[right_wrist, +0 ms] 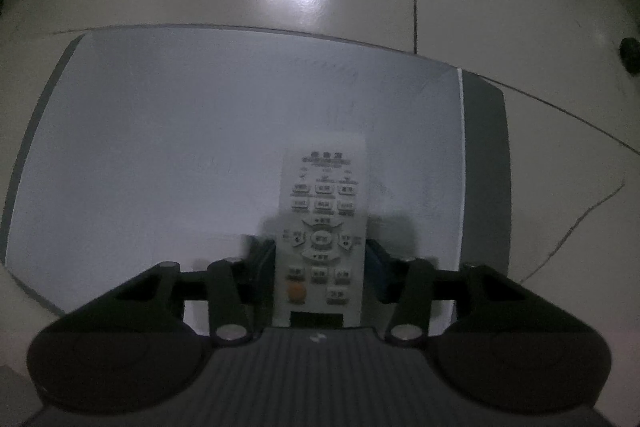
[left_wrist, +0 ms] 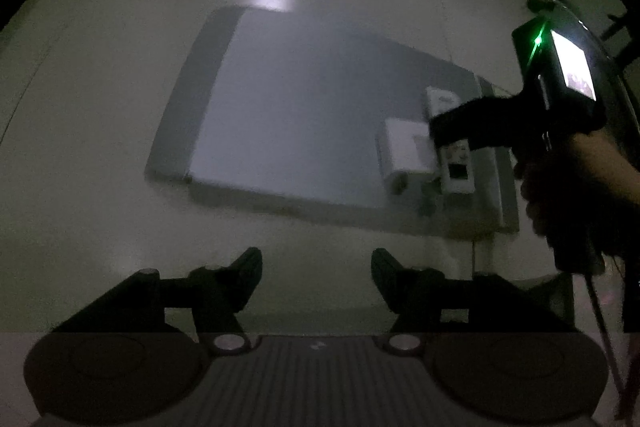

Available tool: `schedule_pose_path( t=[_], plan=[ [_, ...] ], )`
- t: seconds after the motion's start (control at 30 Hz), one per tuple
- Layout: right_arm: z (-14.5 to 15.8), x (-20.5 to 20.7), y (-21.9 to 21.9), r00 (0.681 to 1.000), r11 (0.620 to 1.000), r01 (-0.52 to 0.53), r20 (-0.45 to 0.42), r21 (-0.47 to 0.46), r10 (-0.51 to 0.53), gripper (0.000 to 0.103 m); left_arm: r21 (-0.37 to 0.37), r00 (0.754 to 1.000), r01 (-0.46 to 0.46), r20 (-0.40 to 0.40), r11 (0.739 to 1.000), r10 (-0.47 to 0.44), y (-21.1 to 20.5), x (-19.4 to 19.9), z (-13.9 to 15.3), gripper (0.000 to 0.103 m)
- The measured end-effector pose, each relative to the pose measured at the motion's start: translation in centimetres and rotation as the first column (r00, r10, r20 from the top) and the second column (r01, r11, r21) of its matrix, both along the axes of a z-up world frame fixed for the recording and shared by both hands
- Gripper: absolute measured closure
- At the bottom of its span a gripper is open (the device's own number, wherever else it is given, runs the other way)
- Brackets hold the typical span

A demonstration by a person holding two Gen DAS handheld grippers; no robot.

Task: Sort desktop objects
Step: 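Grasp the white TV remote with the right tool, then grasp the white cube charger with the left tool while the right tool holds the remote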

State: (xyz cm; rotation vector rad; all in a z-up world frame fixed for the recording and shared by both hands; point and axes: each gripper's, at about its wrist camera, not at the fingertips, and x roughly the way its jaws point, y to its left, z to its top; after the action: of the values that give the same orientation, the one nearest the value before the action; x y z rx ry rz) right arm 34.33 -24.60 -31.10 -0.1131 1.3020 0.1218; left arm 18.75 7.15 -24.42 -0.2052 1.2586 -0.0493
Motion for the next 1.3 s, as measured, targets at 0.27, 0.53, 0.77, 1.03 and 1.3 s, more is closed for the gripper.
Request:
schedule_pose_path(
  t=[0.27, 0.53, 0.77, 1.03, 1.3],
  plan=[
    [0.9, -1.3, -3.8, 1.000, 0.999, 0.019, 0.013, 0.047, -0.019, 0.054, 0.013, 1.000, 0.029, -0.005, 0.999, -0.029, -3.3, 6.0, -1.6, 0.046],
    [0.7, -3.0, -7.3, 0.999, 0.996, 0.026, 0.020, 0.087, -0.028, 0.054, 0.069, 0.996, 0.037, -0.084, 0.997, -0.031, -8.0, 11.0, -5.4, 0.046],
    [1.1, -4.6, -8.8, 0.999, 0.994, 0.000, 0.035, 0.114, -0.004, 0.053, 0.109, 0.997, -0.022, -0.074, 0.994, 0.030, -9.3, 13.2, -7.0, 0.035],
    [-0.3, -1.7, -8.0, 0.999, 0.988, 0.019, 0.031, 0.154, -0.024, 0.051, 0.093, 0.997, -0.022, -0.069, 0.995, 0.028, -10.8, 13.5, -6.9, 0.036],
    [-1.2, -1.6, -7.7, 0.999, 0.992, -0.005, 0.036, 0.129, 0.000, 0.050, 0.112, 0.996, -0.025, -0.083, 0.993, 0.034, -10.0, 13.1, -8.5, 0.039]
  ],
)
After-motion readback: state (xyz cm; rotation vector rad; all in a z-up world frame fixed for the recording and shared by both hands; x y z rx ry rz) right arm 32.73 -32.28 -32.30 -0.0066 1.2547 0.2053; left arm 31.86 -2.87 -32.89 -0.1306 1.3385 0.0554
